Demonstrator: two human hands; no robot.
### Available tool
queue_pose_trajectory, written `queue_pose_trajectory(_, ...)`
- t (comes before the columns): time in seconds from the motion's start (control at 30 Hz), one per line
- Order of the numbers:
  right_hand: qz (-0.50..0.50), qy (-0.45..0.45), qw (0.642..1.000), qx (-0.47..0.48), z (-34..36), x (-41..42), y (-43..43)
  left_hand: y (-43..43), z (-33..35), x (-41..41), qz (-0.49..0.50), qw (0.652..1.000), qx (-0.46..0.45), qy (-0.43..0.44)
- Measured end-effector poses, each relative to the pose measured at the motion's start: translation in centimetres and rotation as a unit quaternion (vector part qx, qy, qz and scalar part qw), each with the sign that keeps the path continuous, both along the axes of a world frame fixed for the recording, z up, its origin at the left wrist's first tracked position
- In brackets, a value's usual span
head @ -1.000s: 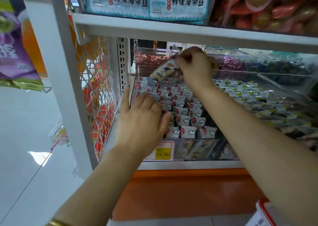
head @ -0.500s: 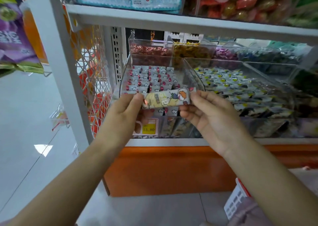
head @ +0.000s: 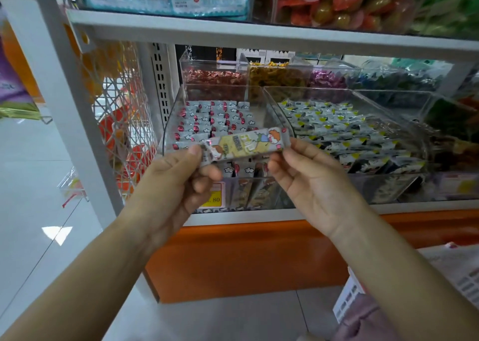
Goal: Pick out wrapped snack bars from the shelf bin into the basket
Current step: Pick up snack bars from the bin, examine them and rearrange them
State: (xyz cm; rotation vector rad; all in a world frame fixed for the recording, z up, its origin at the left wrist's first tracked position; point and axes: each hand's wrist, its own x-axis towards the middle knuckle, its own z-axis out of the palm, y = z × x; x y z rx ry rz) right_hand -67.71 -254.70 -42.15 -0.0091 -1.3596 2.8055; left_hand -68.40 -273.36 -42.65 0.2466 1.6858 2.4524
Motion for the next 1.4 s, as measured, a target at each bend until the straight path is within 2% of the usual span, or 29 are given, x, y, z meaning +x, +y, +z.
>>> queue_pose_trajectory(0.13, -0.029, -0.022, 0.999, -0.021, 0.1, -0.4, 0.5, 0.3, 0.0, 0.3, -0.068, 0.997, -0.003, 0.024)
queue_pose_trajectory(0.3, -0.033, -0.022, 0.999, -0.019, -0.1, -0.5, 0.6, 0.3, 0.1, 0.3, -0.092, 0.995, -0.018, 0.030)
queue_pose_trajectory(0.5, -0.051, -0.014, 0.996, 0.068, -0.2, -0.3, 0.3, 0.3, -0.6, 0.3, -0.007, 0.987, -0.140, 0.077)
queue_pose_trajectory(0.63, -0.063, 0.035, 0.982, 0.173, -0.5, -0.1, 0.0, 0.3, -0.2, -0.2, 0.034, 0.996, -0.080, 0.025)
queue_pose_trajectory(0.7, -0.060, 0.040, 0.976, 0.204, -0.7, -0.2, 0.0, 0.2, -0.1, -0.3, 0.035, 0.997, -0.070, 0.026)
queue_pose_trajectory(0.83, -0.046, 0.075, 0.965, 0.248, -1.0, -0.2, -0.1, -0.1, -0.4, 0.0, 0.074, 0.976, -0.185, 0.085)
queue_pose_trajectory(0.93, -0.061, 0.104, 0.943, 0.309, -1.1, -0.2, -0.2, 0.0, -0.2, 0.2, 0.078, 0.967, -0.217, 0.107)
queue_pose_trajectory(1.2, -0.158, 0.091, 0.912, 0.368, -0.9, -0.2, -0.4, 0.6, -0.3, 0.5, 0.068, 0.955, -0.251, 0.139)
queue_pose_trajectory(1.4, -0.138, 0.138, 0.903, 0.384, -0.8, 0.1, -1.0, 0.8, -0.5, 0.0, 0.100, 0.961, -0.233, 0.109)
